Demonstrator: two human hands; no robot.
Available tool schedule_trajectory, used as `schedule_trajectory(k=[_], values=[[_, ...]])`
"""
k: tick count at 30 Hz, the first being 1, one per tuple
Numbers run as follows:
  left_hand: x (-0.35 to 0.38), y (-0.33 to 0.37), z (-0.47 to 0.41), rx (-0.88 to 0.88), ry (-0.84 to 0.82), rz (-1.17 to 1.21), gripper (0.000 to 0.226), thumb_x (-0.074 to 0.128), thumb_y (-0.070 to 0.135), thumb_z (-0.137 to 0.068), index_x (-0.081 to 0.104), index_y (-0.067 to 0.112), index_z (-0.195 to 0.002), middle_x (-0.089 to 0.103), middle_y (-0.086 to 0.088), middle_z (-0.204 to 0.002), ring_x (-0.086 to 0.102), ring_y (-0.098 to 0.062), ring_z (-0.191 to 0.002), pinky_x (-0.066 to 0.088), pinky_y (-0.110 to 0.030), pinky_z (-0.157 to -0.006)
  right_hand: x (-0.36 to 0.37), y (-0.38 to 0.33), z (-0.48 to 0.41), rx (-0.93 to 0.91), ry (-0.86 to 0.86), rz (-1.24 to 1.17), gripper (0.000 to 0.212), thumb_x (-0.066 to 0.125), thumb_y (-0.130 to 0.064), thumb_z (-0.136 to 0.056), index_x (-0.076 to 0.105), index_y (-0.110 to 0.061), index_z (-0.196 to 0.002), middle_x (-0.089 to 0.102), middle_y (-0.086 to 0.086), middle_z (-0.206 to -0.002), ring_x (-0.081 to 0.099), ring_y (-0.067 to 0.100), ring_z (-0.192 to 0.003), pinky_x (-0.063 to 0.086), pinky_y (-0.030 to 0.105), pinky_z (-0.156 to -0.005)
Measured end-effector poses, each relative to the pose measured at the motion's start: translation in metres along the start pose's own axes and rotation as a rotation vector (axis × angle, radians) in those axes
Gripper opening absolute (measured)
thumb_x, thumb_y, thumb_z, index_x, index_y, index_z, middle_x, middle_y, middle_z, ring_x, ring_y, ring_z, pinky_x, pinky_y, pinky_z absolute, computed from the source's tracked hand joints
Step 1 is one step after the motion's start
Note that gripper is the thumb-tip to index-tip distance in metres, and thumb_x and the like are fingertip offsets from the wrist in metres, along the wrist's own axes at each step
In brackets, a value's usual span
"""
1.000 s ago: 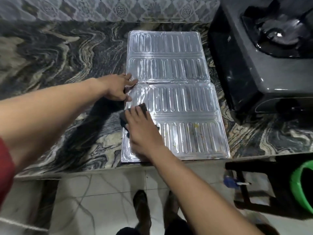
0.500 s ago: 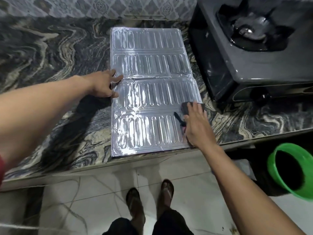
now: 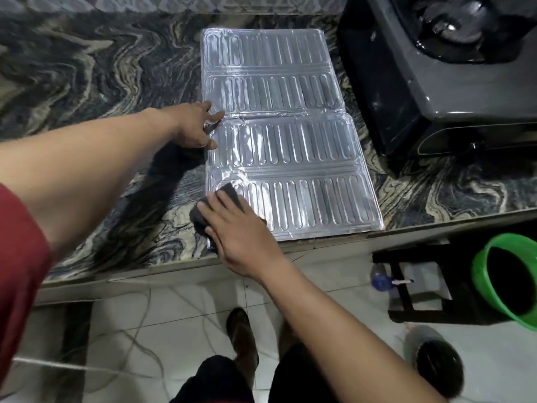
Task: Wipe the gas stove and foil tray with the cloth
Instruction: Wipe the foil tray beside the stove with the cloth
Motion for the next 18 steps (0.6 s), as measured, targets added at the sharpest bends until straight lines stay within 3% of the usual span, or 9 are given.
schedule_trajectory(k=[5, 11, 18], values=[[-0.002, -0.001, -0.001, -0.021, 0.018, 0.015, 0.089, 0.066, 0.048, -0.088, 0.012, 0.033, -0.157, 0.000, -0.005, -0.167, 0.015, -0.030, -0.152, 0.015, -0.039, -0.123, -0.007, 0.034, 0.044, -0.032, -0.037, -0.021, 0.051, 0.027, -0.032, -0.107, 0.024, -0.016, -0.155, 0.020, 0.004, -0.163, 0.010, 0.018, -0.152, 0.004, 0.039, -0.124], [0.000, -0.005, -0.003, -0.091, 0.011, 0.046, 0.093, 0.069, 0.047, -0.087, 0.013, 0.024, -0.158, 0.007, -0.009, -0.167, 0.023, -0.036, -0.149, 0.021, -0.041, -0.121, -0.041, 0.136, 0.083, 0.217, 0.014, -0.028, 0.052, 0.025, -0.029, -0.108, 0.015, -0.014, -0.157, 0.006, 0.005, -0.165, -0.001, 0.016, -0.151, -0.003, 0.036, -0.123], [0.005, -0.006, -0.010, -0.162, -0.024, 0.018, 0.092, 0.070, 0.044, -0.086, 0.014, 0.030, -0.158, 0.007, -0.008, -0.167, 0.026, -0.038, -0.147, 0.024, -0.043, -0.120, -0.073, 0.231, 0.118, 0.494, 0.085, -0.171, 0.054, 0.033, -0.028, -0.106, 0.019, -0.014, -0.156, 0.006, 0.005, -0.166, -0.002, 0.018, -0.152, -0.004, 0.036, -0.123]])
Point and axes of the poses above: each hand's wrist, its own z-axis away from the middle knuckle, its own x-axis out of the palm, y = z × x, the point moved 10 cm from there along -z, towards the middle knuckle
